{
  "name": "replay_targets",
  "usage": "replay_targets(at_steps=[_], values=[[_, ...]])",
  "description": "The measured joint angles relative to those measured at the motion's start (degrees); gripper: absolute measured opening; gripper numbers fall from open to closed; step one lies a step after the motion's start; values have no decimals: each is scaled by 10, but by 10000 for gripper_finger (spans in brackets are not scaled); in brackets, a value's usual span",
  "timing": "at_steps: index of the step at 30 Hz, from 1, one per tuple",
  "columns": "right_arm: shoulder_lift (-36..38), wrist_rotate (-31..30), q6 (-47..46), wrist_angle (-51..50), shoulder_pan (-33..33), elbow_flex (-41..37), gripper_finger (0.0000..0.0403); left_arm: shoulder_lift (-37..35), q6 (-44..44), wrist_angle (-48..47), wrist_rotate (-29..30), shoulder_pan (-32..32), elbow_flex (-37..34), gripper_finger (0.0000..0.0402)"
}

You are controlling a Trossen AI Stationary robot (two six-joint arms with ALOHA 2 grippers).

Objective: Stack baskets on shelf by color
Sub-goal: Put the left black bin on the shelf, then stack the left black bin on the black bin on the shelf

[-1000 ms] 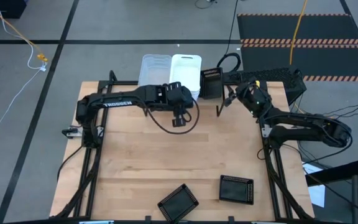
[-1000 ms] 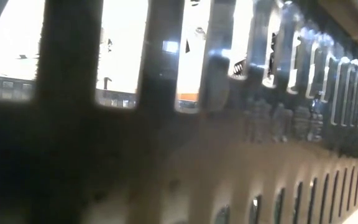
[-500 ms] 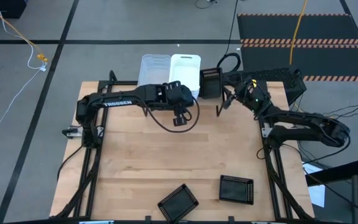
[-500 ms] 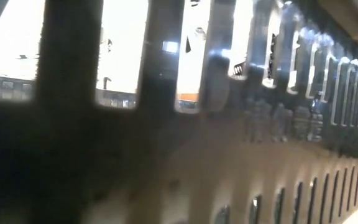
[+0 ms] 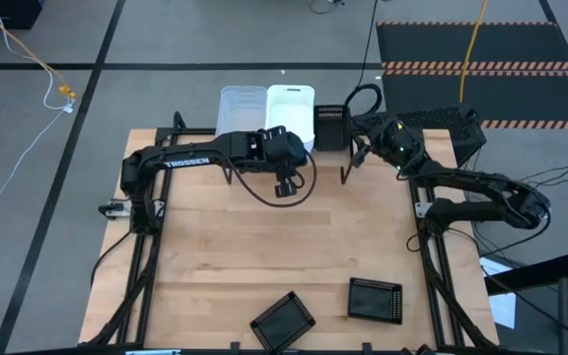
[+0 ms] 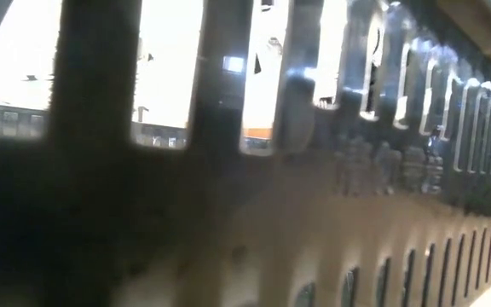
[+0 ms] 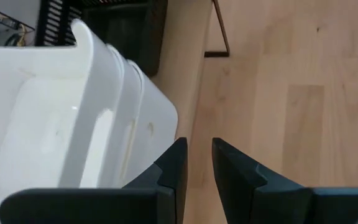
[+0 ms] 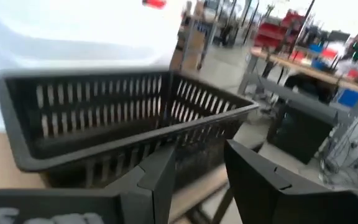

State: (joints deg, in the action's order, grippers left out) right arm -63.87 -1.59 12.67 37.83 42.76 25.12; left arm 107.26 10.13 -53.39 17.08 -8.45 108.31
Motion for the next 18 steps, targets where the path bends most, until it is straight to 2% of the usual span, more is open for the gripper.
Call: replay_targets(at_steps=[6, 12, 15, 18], values=[[68, -8, -9, -107, -1, -1, 134, 0, -6, -20, 0, 0, 0, 76], [161, -27, -15, -163, -1, -1, 134, 0, -34, -39, 14, 0, 0, 76], [193, 20, -39, -190, -12, -1, 134, 0, -50, -59, 51, 4, 0, 76], [202, 87, -55, -218, -37, -1, 134, -1, -70, -67, 60, 8, -4, 76]])
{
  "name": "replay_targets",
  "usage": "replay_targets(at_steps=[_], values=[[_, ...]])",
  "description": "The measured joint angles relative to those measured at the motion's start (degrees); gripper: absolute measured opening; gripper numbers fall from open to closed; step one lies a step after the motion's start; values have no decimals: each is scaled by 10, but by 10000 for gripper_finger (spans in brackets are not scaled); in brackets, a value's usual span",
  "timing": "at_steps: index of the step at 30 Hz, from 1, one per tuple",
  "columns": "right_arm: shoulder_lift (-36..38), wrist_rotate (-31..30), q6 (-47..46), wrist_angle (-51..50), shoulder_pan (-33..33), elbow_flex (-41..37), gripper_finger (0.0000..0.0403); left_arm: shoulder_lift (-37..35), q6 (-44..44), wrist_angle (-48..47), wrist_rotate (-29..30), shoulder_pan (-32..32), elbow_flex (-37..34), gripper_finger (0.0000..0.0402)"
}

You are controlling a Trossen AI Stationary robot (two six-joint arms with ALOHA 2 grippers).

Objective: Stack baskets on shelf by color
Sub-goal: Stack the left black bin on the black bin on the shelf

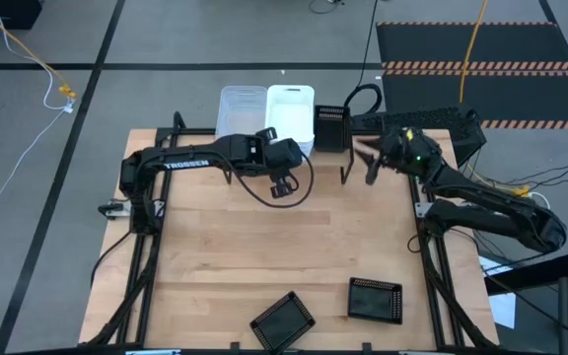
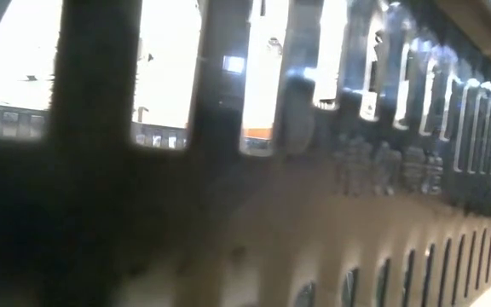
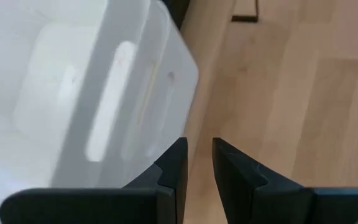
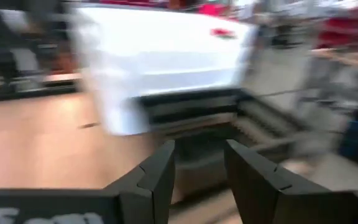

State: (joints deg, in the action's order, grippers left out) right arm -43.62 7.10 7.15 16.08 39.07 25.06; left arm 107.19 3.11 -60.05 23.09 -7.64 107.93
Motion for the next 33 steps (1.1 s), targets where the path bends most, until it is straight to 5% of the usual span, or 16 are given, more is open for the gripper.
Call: replay_targets(at_steps=[9, 16, 24, 29, 33], values=[[4, 50, -6, -46, -160, 0, 134, -60, -89, 122, 0, 63, -161, 76], [36, 49, 1, -62, -262, 0, 134, -108, -83, 165, -87, 248, -254, 76], [69, 48, -3, -141, -305, 0, 134, -80, -45, 434, -82, 422, -356, 77], [70, 47, -3, -218, -319, 0, 134, -68, -183, 566, -19, 453, -361, 77], [70, 47, -13, -247, -326, -6, 134, -66, -362, 532, -13, 454, -361, 77]])
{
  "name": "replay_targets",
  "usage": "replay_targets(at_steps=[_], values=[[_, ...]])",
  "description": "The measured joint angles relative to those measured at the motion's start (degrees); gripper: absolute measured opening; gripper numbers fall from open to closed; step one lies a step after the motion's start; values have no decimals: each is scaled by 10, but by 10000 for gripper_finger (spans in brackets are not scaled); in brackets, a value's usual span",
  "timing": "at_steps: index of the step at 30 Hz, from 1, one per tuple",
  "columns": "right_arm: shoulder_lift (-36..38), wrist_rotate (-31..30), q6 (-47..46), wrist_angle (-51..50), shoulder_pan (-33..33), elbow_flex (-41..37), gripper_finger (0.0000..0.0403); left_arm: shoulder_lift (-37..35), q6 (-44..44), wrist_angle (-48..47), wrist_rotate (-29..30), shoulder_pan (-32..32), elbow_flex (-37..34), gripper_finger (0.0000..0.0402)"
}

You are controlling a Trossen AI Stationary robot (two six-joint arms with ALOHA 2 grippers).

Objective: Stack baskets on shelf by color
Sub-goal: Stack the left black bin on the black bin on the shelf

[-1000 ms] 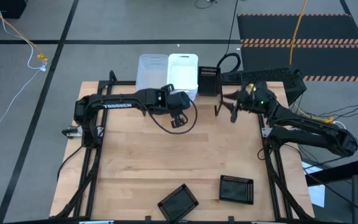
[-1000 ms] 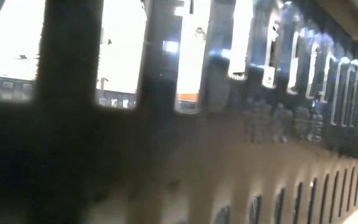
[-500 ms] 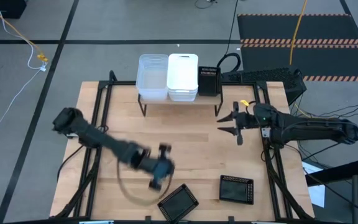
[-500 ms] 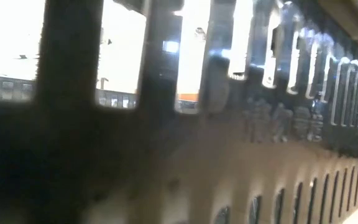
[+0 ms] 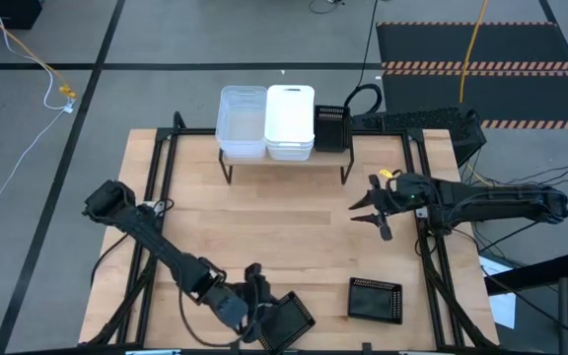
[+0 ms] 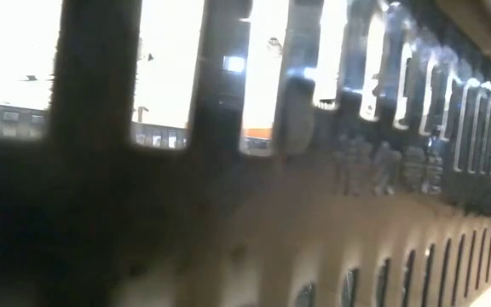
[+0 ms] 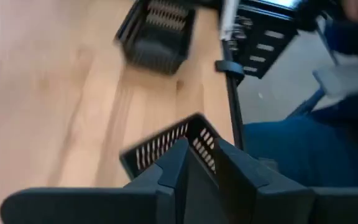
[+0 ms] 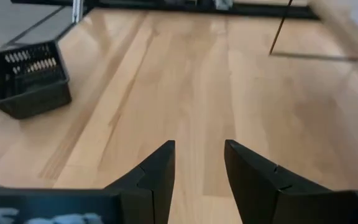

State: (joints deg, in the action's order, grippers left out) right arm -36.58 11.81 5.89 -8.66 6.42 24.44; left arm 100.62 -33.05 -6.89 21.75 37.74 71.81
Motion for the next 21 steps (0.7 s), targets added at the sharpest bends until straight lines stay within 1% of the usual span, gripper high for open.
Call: replay_targets(at_steps=[2, 3, 4, 6, 8, 10, 11, 13, 15, 17, 18, 20, 21], values=[[0, 0, -9, -2, -5, -5, 134, 0, -65, -24, -13, 3, 0, 77], [0, 1, -11, -2, -8, -7, 134, 0, -74, -33, -24, 7, 0, 77], [0, 1, -11, -2, -11, -8, 134, 2, -71, -39, -28, 11, 0, 77], [0, 3, -16, 2, -20, -15, 134, 4, -33, -36, -20, 20, 0, 77], [-5, 12, -22, 13, -33, -25, 134, 5, -9, -34, 27, 24, 0, 77], [-19, 49, -14, 37, -56, -36, 134, 5, -17, -32, 82, 18, 0, 77], [-31, 69, -8, 57, -72, -40, 134, 5, -23, -31, 98, 15, 0, 77], [-59, 78, 1, 95, -109, -43, 134, 5, -32, -32, 103, 7, 0, 77], [-91, 61, 28, 136, -144, -43, 134, 5, -35, -34, 78, 4, 0, 77], [-131, 29, 67, 180, -180, -35, 134, 5, -40, -44, 44, 2, 0, 77], [-154, 9, 91, 198, -196, -27, 134, 5, -42, -51, 38, 2, 0, 77], [-206, -18, 146, 225, -227, -6, 134, 5, -32, -67, 44, 2, 0, 77], [-236, -31, 175, 236, -242, 8, 134, 5, -16, -77, 59, 1, 0, 76]])
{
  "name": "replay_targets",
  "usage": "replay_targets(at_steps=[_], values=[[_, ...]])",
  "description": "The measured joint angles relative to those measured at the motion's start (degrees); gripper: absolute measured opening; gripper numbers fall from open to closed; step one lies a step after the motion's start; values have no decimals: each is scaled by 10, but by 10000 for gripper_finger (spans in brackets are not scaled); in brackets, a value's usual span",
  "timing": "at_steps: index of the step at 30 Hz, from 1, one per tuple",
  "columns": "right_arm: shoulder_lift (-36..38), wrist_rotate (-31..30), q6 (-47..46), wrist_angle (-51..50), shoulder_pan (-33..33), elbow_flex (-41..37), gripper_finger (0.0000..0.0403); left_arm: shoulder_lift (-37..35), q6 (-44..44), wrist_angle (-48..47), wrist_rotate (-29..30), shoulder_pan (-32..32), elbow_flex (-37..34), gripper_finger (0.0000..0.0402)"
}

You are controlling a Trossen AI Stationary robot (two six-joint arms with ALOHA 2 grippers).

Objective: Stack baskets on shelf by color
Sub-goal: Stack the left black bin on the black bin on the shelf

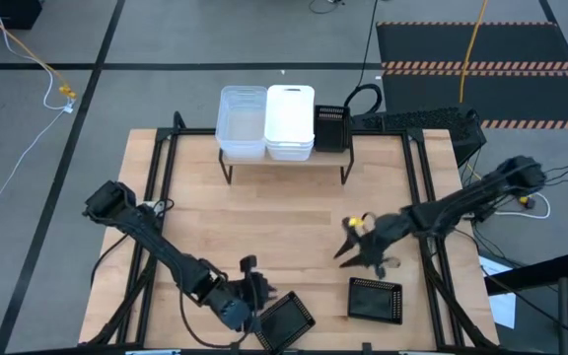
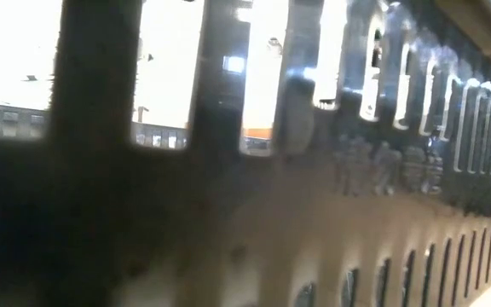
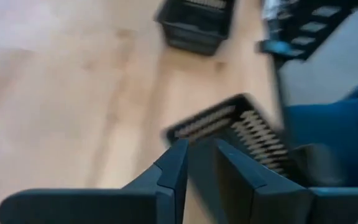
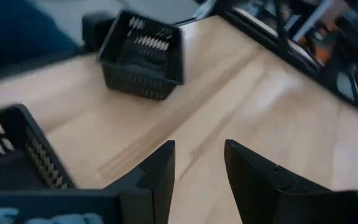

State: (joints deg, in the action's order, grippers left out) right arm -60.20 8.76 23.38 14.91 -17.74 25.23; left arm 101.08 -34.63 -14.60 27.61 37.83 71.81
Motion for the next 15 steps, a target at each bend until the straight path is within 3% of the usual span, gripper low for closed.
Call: replay_targets(at_steps=[4, 8, 11, 15], values=[[-124, -29, 145, 12, -48, 65, 134, 0, 28, -41, 77, -12, 0, 76], [-232, -48, 307, 9, -81, 131, 134, 0, -23, -76, 137, -33, 0, 76], [-291, -60, 399, 12, -91, 177, 134, 0, -50, -98, 148, -44, 0, 76], [-342, -57, 444, 11, -95, 229, 134, 0, -77, -126, 148, -51, 0, 76]])
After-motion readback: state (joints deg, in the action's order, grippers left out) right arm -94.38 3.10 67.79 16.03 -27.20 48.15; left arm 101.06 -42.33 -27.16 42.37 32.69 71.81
